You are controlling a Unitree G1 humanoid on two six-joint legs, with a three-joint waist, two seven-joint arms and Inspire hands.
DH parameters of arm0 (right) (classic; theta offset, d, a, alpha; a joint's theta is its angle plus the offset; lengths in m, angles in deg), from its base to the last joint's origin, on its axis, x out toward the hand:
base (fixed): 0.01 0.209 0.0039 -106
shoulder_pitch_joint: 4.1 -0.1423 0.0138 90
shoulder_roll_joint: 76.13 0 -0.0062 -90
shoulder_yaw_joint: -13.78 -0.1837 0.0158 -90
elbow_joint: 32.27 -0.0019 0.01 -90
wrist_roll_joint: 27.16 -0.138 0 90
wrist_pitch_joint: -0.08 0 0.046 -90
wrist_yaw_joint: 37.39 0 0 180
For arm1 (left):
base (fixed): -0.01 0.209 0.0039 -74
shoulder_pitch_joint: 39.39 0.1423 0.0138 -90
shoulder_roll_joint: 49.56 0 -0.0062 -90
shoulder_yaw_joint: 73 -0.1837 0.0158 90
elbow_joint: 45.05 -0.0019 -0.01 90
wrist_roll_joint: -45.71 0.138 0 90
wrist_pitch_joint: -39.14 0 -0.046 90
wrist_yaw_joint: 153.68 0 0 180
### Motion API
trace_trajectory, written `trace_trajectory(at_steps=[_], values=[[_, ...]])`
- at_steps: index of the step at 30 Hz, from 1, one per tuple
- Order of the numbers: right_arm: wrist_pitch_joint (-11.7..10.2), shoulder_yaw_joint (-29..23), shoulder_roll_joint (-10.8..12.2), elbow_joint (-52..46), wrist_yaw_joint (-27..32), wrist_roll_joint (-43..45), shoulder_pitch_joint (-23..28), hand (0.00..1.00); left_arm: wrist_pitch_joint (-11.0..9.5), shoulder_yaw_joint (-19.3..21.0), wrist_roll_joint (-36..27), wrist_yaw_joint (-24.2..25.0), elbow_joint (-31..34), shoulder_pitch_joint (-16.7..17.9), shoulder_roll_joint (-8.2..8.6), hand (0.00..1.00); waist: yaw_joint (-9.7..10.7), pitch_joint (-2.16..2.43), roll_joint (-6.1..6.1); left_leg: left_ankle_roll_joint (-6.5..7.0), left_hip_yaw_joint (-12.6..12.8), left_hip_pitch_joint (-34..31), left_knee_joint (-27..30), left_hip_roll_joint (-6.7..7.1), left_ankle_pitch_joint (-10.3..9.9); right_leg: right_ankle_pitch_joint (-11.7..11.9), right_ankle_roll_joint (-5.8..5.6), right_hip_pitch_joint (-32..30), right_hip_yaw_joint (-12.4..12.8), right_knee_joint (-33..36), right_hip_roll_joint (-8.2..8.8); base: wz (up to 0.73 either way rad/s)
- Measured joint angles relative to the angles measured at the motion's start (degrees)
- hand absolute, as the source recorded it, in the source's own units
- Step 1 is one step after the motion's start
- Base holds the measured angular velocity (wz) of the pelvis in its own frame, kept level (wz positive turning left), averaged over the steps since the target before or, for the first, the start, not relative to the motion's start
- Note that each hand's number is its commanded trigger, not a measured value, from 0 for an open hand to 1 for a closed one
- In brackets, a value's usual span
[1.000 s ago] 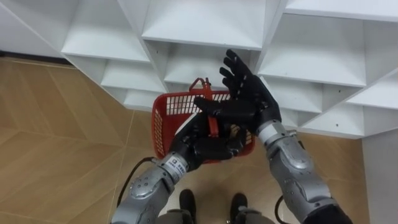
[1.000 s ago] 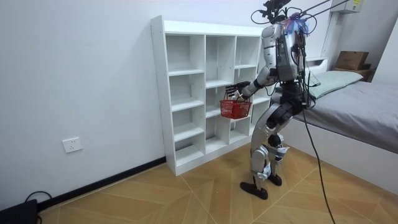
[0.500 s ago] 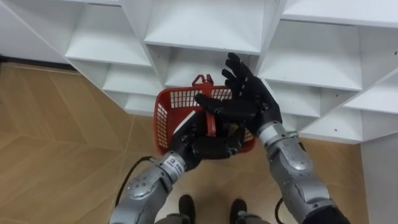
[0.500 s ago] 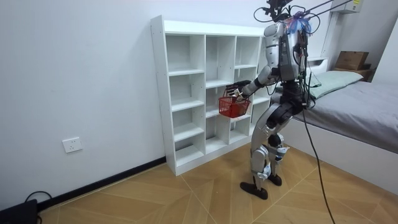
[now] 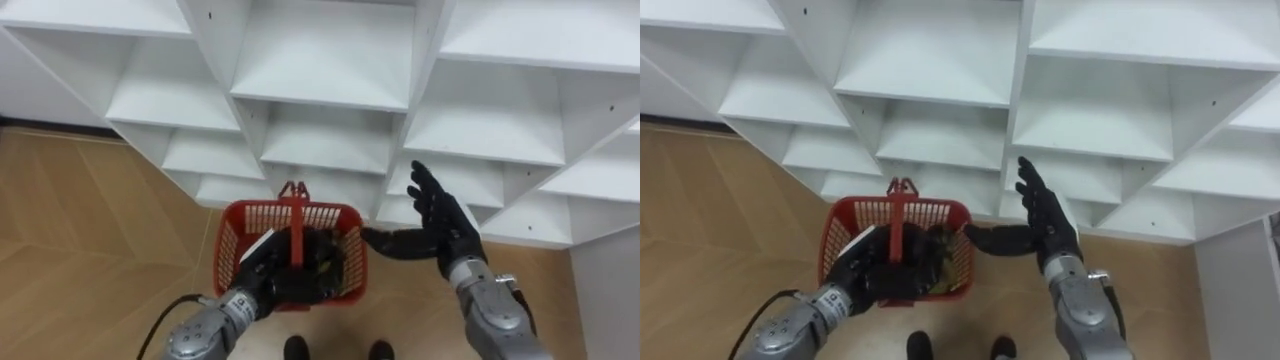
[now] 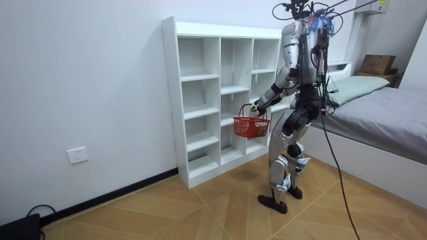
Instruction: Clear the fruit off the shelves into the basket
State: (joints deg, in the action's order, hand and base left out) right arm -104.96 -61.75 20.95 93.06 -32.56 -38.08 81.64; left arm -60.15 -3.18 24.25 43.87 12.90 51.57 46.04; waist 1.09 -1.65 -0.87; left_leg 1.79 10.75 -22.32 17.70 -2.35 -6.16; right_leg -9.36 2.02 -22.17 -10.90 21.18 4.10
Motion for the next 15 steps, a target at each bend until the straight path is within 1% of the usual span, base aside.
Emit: trace_trajectory(at_steps=[1,2,5,7,9,10,11,12,14,15], values=[[-0.3,-0.2,0.0,0.0,1.2,1.7,0.7,0.00,0.0,0.7,1.3,0.1,0.0,0.7,-0.10,1.00,0.0,0.18,0.20,-0.09,0.1,0.3,-0.2,0.03,-0.1,0.2,-0.03,0.3,0.2,-0.5,-0.15,-0.06],[-0.4,-0.2,-0.1,0.0,2.3,3.0,1.4,0.00,-0.2,1.6,2.4,0.1,-0.7,1.3,-0.09,1.00,0.0,0.23,0.42,-0.23,0.1,0.9,-0.5,0.05,-0.1,0.2,0.00,0.8,0.2,-0.6,-0.17,-0.06],[-0.5,-0.2,-0.2,0.1,4.4,5.1,3.0,0.00,-0.2,3.0,4.2,0.0,-3.2,2.1,-0.15,1.00,0.1,0.27,0.53,-0.38,0.3,3.1,-1.8,0.14,-0.2,0.1,-0.05,2.9,0.1,-1.6,-0.27,-0.05],[-0.5,-0.2,-0.4,0.2,6.4,6.6,4.5,0.00,-0.4,4.2,5.9,-0.2,-4.7,2.9,-0.18,1.00,0.1,0.35,0.63,-0.61,0.6,4.9,-2.5,0.43,-0.4,0.0,-0.20,4.8,0.1,-2.6,-0.58,0.00],[-0.5,-0.2,-0.6,0.5,7.2,6.8,5.6,0.00,-0.6,4.4,6.5,-0.8,-6.9,3.2,-0.18,1.00,0.0,0.41,0.66,-0.73,0.5,6.9,-3.3,0.49,-0.5,0.0,-0.27,7.1,0.0,-3.8,-0.83,0.02],[-0.5,-0.2,-0.6,0.6,7.7,7.1,6.6,0.00,-0.6,4.5,6.6,-1.2,-8.1,3.8,-0.28,1.00,0.2,0.52,0.72,-0.91,0.3,8.4,-3.8,0.53,-0.6,0.0,-0.37,8.8,-0.1,-4.9,-1.02,0.06],[-0.7,-0.3,-0.7,1.3,8.1,7.6,7.8,0.00,-0.6,4.6,6.7,-1.6,-8.7,4.6,-0.55,1.00,0.3,0.80,0.91,-0.98,0.1,9.9,-4.6,0.58,-0.7,0.0,-0.43,10.4,-0.1,-5.9,-1.25,0.05],[-0.7,-0.3,-0.7,2.2,8.2,7.9,8.1,0.00,-0.6,4.6,6.8,-1.9,-8.7,5.2,-0.68,1.00,0.3,0.97,1.02,-1.04,0.0,10.5,-4.9,0.58,-0.7,0.0,-0.47,11.1,-0.1,-6.5,-1.27,0.00],[-0.6,-0.7,-0.8,5.7,8.5,8.8,9.1,0.00,-0.7,5.3,6.7,-3.5,-10.5,6.8,-0.75,1.00,0.1,1.18,1.24,-1.17,0.1,13.9,-6.5,0.74,-0.8,-0.1,-0.63,14.4,-0.2,-7.8,-1.28,0.00],[-0.6,-0.7,-0.9,6.4,8.7,8.7,9.3,0.00,-0.7,5.6,6.7,-3.7,-10.8,7.4,-0.76,1.00,0.2,1.22,1.28,-1.25,0.2,14.6,-6.9,0.81,-0.8,-0.2,-0.71,15.1,-0.2,-8.0,-1.28,0.00]])
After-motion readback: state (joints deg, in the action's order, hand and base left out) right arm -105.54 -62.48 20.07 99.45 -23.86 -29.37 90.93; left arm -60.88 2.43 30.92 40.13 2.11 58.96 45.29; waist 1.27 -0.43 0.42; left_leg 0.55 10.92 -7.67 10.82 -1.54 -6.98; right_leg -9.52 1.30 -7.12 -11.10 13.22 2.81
